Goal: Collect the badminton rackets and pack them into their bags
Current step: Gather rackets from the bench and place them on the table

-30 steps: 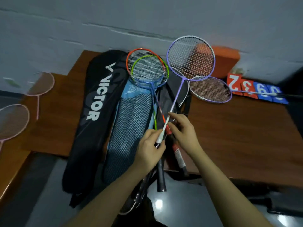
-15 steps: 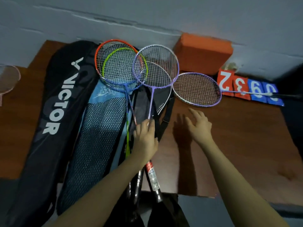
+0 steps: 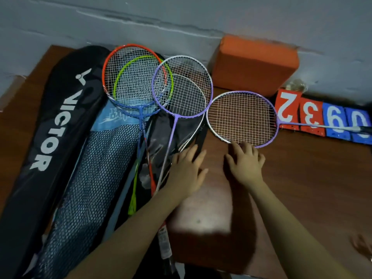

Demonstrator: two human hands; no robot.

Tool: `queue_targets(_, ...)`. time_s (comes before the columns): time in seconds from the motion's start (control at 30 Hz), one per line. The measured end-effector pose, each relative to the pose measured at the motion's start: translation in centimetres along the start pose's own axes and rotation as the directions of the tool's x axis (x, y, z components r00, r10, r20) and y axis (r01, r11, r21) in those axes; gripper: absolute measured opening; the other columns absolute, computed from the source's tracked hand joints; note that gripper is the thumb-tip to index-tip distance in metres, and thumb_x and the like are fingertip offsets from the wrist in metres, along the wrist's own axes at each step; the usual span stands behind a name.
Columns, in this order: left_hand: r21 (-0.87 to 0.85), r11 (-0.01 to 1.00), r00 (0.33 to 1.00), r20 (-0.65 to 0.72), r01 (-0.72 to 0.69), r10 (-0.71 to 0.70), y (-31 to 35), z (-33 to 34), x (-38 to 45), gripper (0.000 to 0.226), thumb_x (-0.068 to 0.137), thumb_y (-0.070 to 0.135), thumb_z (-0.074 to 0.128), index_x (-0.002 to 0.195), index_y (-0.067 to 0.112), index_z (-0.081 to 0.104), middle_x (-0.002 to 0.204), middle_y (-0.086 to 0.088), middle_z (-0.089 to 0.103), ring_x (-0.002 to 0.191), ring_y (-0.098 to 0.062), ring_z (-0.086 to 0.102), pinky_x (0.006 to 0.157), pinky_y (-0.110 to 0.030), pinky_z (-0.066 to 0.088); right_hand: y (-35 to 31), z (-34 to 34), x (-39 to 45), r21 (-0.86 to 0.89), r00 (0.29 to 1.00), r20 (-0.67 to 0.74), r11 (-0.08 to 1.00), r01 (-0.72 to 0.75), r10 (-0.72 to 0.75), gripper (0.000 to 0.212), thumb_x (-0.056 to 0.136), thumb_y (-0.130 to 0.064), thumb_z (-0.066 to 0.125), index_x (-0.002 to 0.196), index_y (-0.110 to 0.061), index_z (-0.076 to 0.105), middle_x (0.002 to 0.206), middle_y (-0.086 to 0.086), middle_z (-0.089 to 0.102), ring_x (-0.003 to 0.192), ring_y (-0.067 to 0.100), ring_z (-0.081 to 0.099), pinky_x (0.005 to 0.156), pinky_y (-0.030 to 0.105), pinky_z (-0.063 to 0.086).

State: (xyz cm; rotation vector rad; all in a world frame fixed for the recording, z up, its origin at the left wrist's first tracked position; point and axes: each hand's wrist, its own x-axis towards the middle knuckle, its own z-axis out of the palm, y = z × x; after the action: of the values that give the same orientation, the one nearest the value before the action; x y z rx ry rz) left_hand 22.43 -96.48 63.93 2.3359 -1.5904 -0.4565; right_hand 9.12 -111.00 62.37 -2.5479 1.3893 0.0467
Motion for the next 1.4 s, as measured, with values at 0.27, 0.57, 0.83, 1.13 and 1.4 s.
queue_targets(0.27,-0.01,0.996,0.996,0.019,-0.092,0.092,2.0,2.8,3.0,0.051,0.083,0.039,0.037,0.123,0.016,0.057,0.132,-0.014,0.052,0.119,-0.03,0.052,0.09,-0.044,0.043,0.8,0.2,-3.6,0.107,0.997,-0.039,0.991,0.077,-0.073,0.037,0.087,-0.034,0.052,0.122,-0.026,0.058,0.114,0.006,0.052,0.11,0.03,0.045,0.088,0.045,0.03)
queue_targets(0.57,-0.034,0.998,0.997,-0.054,0.05,-0.051,3.9,3.4,3.7,0.036,0.086,0.032,0.041,0.104,0.013,0.065,0.123,-0.012,0.057,0.111,-0.03,0.056,0.088,-0.042,0.045,5.4,-1.0,-0.5,0.258,0.993,-0.121,0.966,0.029,0.003,0.043,0.092,-0.028,0.048,0.135,-0.028,0.045,0.14,0.002,0.043,0.128,0.024,0.035,0.099,0.041,0.02)
queue_targets(0.83,-0.18,0.95,0.962,-0.051,0.255,-0.268,10.0,5.9,3.5,0.059,0.079,0.025,0.067,0.127,-0.001,0.046,0.138,-0.03,0.037,0.122,-0.046,0.043,0.095,-0.055,0.039,11.7,-3.1,5.5,0.072,1.0,0.0,0.997,-0.026,0.026,0.053,0.098,-0.037,0.037,0.147,-0.023,0.024,0.154,0.002,0.024,0.144,0.024,0.009,0.112,0.046,-0.008)
queue_targets(1.13,-0.25,0.906,0.933,-0.022,0.342,-0.359,10.6,5.1,5.4,0.071,0.09,0.046,0.046,0.144,0.006,0.022,0.154,-0.017,0.002,0.14,-0.037,0.004,0.113,-0.05,0.01,13.0,-3.5,5.6,0.118,0.961,-0.161,0.962,0.245,-0.225,0.042,0.087,-0.015,0.059,0.127,-0.022,0.054,0.1,0.012,0.051,0.097,0.031,0.049,0.093,0.039,0.021)
queue_targets(1.4,-0.126,0.905,0.912,-0.014,0.406,-0.411,9.6,4.3,6.9,0.082,0.083,0.055,0.053,0.145,0.013,0.019,0.155,-0.011,0.001,0.138,-0.038,0.009,0.109,-0.055,0.018,14.1,-3.5,3.5,0.174,0.937,-0.04,0.921,0.348,-0.347,0.055,0.086,-0.029,0.064,0.137,-0.025,0.045,0.114,0.01,0.049,0.107,0.026,0.047,0.092,0.039,0.025)
